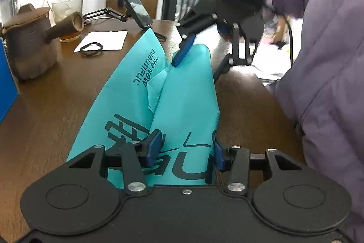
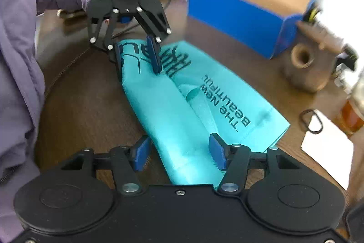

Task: Fold shopping bag
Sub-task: 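Grasp the bag's folded end with the left gripper while the right gripper holds the other end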

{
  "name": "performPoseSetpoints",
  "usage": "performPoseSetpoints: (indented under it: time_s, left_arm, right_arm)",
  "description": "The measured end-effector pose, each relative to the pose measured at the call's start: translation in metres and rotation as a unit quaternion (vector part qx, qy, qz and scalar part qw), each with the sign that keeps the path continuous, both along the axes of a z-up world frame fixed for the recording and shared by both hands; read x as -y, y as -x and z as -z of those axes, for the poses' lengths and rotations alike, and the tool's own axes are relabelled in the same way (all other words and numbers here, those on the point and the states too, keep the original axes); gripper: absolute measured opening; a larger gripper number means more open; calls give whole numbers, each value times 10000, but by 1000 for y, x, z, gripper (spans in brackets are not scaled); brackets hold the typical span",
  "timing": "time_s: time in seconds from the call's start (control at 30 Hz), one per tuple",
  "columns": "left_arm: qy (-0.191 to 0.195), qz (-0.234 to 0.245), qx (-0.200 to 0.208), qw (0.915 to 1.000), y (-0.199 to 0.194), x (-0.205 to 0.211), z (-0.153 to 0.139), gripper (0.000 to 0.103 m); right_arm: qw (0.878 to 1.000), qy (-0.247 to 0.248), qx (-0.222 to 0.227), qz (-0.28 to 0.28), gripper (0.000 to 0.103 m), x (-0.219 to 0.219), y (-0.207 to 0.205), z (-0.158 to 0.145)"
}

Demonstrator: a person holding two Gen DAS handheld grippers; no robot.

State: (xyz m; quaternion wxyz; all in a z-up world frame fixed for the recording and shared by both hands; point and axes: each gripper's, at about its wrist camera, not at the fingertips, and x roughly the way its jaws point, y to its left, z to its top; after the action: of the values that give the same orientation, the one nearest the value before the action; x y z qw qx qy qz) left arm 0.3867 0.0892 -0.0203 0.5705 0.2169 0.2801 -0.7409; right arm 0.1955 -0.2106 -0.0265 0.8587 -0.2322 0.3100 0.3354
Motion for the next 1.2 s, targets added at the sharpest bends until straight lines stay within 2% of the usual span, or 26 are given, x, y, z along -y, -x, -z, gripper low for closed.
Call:
performPoseSetpoints:
  time_s: [0.03,0.1,0.23,0.3,0.33,0.43,0.53,0.63,0.73,0.8,0.87,0.9,0.93,0.97,1.1,1.2]
  left_arm:
    - [20,11,-142,9999,-4,0,1,45]
    - [36,-4,-614,9981,-19,2,4,45]
    - [4,-12,-1078,9942,-30,0,5,45]
    - [-61,22,-1449,9894,-29,-3,6,45]
    - [-72,35,-1508,9885,-27,-4,7,45]
    - [-162,100,-1798,9835,-22,-7,8,45]
    - [-282,188,-2167,9756,-20,-8,12,45]
    - [-336,108,-2272,9732,-28,-7,14,47]
    - [-240,-68,-1831,9828,-29,-11,0,51]
    - [-60,-153,-1322,9911,-18,-19,-16,51]
    - [137,-216,-648,9976,-3,-26,-32,52]
    - [235,-248,-310,9989,5,-29,-40,50]
    - [260,-269,-199,9991,8,-28,-42,47]
    - [285,-290,-88,9991,11,-28,-43,31]
    - [153,-452,-620,9969,-1,-28,-30,27]
    - [102,-506,-974,9939,-12,-30,-19,27]
  right_arm:
    - [9993,201,317,-75,62,-4,7,4]
    - [9991,187,379,-30,61,-4,7,2]
    - [9983,-220,-435,311,47,-5,-11,-4]
    - [9939,-472,-931,363,44,0,-16,-11]
    - [9907,-609,-1177,314,43,3,-19,-12]
    - [9764,-1059,-1875,158,41,8,-25,-12]
    - [9535,-1624,-2539,63,39,18,-31,-6]
    - [9362,-2018,-2876,80,38,27,-44,2]
    - [9206,-2272,-3175,93,38,34,-57,8]
    - [9076,-2449,-3407,114,37,41,-64,13]
    - [8938,-2619,-3636,150,37,46,-71,18]
    - [8884,-2683,-3722,171,37,48,-73,19]
    - [8830,-2744,-3804,191,37,50,-75,20]
    - [8790,-2787,-3863,210,37,50,-78,23]
    - [8730,-2830,-3958,331,37,51,-83,28]
    - [8810,-2731,-3837,456,37,47,-76,19]
